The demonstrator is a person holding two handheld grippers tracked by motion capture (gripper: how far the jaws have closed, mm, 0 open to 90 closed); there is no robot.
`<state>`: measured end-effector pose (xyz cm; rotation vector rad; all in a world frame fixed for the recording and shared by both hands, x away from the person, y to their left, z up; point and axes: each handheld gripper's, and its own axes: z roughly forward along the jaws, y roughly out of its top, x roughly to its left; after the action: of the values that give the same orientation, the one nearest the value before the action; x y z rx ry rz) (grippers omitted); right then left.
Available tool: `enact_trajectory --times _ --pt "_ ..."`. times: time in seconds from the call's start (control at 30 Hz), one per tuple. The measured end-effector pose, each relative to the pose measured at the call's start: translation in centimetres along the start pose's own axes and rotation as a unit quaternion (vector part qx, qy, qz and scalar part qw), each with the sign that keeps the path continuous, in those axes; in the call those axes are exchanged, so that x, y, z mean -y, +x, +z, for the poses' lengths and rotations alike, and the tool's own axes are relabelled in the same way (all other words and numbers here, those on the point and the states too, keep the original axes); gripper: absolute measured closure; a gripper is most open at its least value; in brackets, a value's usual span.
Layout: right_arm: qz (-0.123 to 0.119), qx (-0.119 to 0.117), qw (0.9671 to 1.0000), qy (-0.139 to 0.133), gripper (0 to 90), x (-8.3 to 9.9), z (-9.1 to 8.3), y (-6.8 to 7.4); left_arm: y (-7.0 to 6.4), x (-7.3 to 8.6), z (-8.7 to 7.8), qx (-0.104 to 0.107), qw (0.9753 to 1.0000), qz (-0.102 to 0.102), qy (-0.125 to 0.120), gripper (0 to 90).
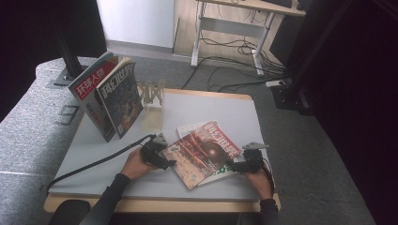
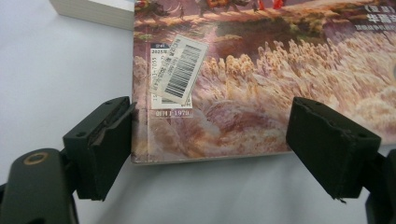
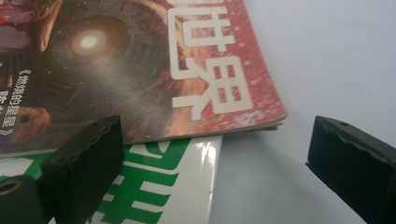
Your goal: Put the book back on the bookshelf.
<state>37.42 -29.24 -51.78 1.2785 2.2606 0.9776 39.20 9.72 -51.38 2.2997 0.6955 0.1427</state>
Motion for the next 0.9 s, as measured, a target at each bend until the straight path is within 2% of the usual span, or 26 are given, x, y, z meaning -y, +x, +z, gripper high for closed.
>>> enact_trajectory --times 0.2,0.4,0.67,0.77,0.83,0.9 --pt "0.006 0.008 0.9999 0.003 1.5 -0.2 0.3 -0.6 -1.1 0.6 -0.3 0.005 1.0000 0.002 -0.002 16.4" --pt "0.007 0.022 0.9997 0.006 2.2 -1.0 0.9 -1.3 -2.5 1.2 -0.6 -0.003 0.9998 0.018 0.006 18.2" --pt "0.005 0.036 0.9992 0.015 4.1 -2.6 2.1 -2.2 -4.0 1.8 -0.8 0.011 0.9998 0.018 0.003 18.4" --pt "0.006 0.034 0.9993 0.017 4.3 -3.1 2.5 -2.4 -4.2 2.1 -0.9 0.009 0.9998 0.020 -0.001 20.3" --pt "0.003 0.032 0.9993 0.020 4.8 -3.2 2.5 -2.5 -4.0 2.1 -1.2 0.011 0.9998 0.019 -0.002 22.5" --pt "0.000 0.029 0.9993 0.021 5.6 -3.3 2.4 -2.4 -3.6 2.0 -1.7 0.004 0.9998 0.017 -0.007 22.6"
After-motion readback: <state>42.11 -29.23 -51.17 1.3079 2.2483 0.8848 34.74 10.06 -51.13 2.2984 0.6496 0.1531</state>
